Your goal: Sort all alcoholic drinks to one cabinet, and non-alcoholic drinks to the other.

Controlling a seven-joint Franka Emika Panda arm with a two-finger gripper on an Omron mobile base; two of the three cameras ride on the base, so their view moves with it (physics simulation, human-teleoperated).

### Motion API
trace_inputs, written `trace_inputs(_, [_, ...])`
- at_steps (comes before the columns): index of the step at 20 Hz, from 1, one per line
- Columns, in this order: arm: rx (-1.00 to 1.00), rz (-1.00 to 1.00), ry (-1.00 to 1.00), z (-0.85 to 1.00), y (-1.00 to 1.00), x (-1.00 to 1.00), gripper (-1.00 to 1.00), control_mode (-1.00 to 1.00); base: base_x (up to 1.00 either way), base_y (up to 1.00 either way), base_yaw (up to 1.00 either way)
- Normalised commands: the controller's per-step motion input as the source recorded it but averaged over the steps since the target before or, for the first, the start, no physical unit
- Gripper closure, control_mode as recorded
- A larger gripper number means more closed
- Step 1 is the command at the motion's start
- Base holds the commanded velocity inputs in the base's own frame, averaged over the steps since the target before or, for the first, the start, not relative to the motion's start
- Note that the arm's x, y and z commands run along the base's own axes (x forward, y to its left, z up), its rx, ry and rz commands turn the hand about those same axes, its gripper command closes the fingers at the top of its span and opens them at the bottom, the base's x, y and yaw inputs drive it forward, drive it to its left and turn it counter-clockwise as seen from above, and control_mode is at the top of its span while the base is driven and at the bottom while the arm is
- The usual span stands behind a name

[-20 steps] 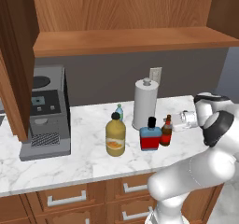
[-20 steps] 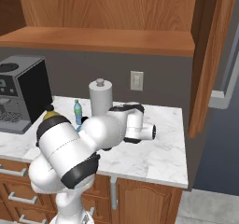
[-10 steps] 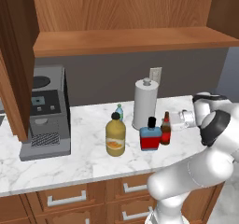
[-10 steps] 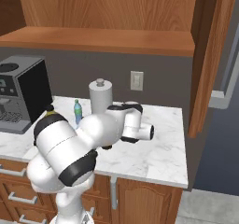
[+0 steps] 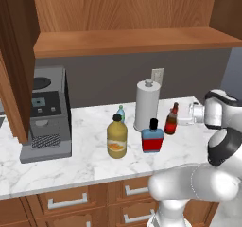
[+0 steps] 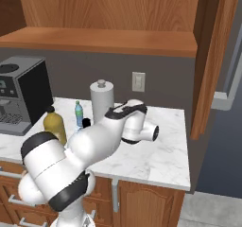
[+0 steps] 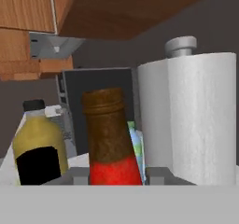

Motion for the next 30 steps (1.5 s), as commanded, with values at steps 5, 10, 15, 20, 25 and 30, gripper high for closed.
trace_inputs(5, [-0.08, -0.17, -0.03, 0.98, -0.09, -0.28, 1.0, -1.0, 0.0, 0.0, 0.0])
trace_inputs(10, [-0.06, -0.19, 0.01, 0.91, -0.15, -0.45, 1.0, -1.0, 0.0, 0.0, 0.0])
trace_inputs(15, [0.01, -0.13, 0.08, 0.8, -0.09, -0.43, 1.0, -1.0, 0.0, 0.0, 0.0])
trace_inputs(20, [0.04, -0.1, 0.03, 0.78, -0.02, -0.33, 1.0, -1.0, 0.0, 0.0, 0.0])
trace_inputs(25, [0.04, -0.08, 0.01, 0.72, -0.02, -0.17, 1.0, -1.0, 0.0, 0.0, 0.0])
trace_inputs(30, [0.03, -0.06, 0.0, 0.65, 0.0, 0.0, 1.0, -1.0, 0.0, 0.0, 0.0])
